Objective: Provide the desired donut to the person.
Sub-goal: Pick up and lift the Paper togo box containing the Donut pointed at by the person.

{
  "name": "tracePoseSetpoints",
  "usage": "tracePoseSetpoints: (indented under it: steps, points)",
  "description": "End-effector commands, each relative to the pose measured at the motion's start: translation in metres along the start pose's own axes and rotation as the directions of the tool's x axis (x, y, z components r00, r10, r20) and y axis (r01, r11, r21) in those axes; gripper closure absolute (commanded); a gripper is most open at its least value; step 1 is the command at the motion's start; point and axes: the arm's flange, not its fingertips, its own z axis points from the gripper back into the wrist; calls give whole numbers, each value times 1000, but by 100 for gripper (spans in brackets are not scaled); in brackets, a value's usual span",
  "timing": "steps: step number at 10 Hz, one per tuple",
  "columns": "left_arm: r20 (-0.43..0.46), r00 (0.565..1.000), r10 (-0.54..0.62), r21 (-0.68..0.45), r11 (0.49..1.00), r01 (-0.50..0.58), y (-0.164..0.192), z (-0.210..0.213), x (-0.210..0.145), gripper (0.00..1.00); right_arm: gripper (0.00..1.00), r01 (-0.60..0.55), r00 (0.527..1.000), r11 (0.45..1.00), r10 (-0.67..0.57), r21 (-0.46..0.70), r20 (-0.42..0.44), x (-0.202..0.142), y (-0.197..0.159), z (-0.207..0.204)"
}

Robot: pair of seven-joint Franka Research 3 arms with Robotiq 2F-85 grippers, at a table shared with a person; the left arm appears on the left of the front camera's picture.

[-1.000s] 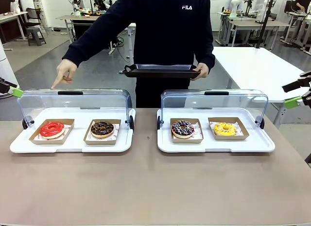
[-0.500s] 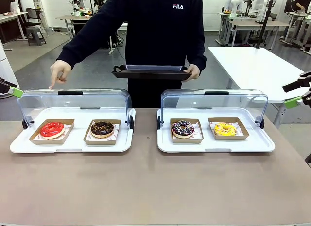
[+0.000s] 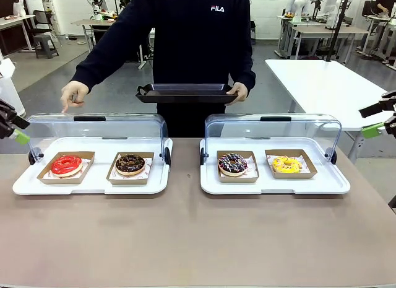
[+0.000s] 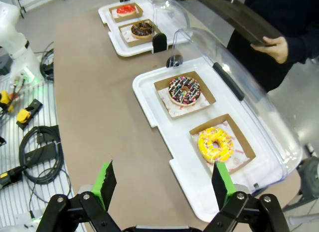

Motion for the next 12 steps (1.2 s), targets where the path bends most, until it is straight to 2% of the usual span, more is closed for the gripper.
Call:
tracePoseSetpoints:
  steps: [1,2,4,6,7,9,12]
  points:
    - [-161,964,-213,36,975,221,0,-9,-13,0,0,-9,1000,1000,9,5,20,-1,-3,-1]
    - [-194,943,-270,20,960,279,-4,-24,-13,0,0,-9,1000,1000,9,5,20,-1,-3,-1]
    - [-260,865,-430,-109,903,416,-14,-64,-16,0,0,-9,1000,1000,9,5,20,-1,-3,-1]
    - [-336,812,-476,-99,876,472,-11,-105,-20,0,0,-9,1000,1000,9,5,20,-1,-3,-1]
    - [-316,795,-518,-114,852,510,-13,-113,-20,0,0,-9,1000,1000,9,5,20,-1,-3,-1]
    - [-402,773,-490,-72,859,507,-10,-127,-21,0,0,-9,1000,1000,9,5,20,-1,-3,-1]
    - [-467,753,-464,-37,861,508,0,-141,-25,0,0,-9,1000,1000,9,5,20,-1,-3,-1]
